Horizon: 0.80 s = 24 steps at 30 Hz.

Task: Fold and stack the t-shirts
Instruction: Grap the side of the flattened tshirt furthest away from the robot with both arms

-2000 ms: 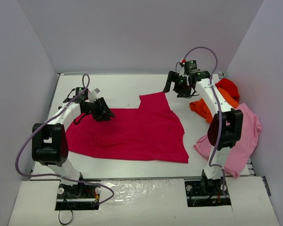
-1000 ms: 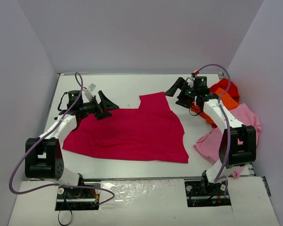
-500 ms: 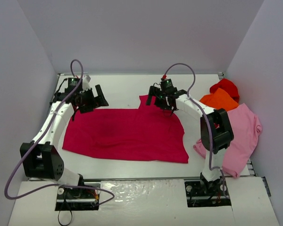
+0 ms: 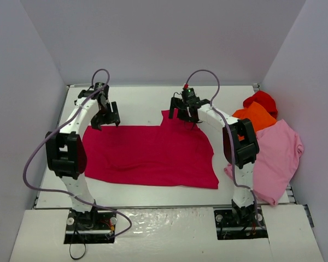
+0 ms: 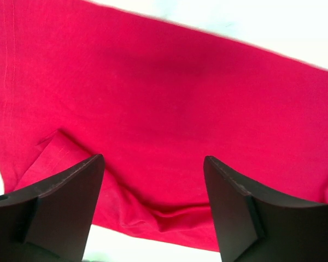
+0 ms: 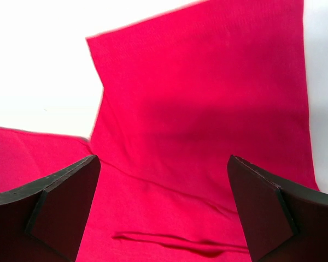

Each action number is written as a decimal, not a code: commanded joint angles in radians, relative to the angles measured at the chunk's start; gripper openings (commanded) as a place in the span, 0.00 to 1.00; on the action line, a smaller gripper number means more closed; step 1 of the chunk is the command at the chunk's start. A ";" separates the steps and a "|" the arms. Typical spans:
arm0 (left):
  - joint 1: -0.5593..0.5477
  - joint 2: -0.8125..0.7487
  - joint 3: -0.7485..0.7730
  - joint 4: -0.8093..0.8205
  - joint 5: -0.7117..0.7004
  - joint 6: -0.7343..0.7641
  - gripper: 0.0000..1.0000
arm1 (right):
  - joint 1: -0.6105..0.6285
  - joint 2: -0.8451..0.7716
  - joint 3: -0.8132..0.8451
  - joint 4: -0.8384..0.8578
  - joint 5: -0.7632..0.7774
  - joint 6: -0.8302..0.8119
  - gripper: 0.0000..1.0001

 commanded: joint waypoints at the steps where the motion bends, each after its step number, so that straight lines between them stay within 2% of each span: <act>1: -0.009 0.018 0.088 -0.066 -0.100 -0.012 0.69 | -0.015 -0.005 0.069 0.024 0.025 -0.032 1.00; 7: -0.009 0.096 0.129 -0.061 -0.193 -0.022 0.69 | -0.032 0.058 0.151 0.022 0.019 -0.052 1.00; 13: -0.008 0.146 0.171 -0.065 -0.212 -0.007 0.69 | -0.063 0.150 0.226 0.022 0.006 -0.063 1.00; 24: 0.016 0.198 0.165 -0.024 -0.185 -0.021 0.61 | -0.076 0.224 0.317 0.021 -0.021 -0.064 1.00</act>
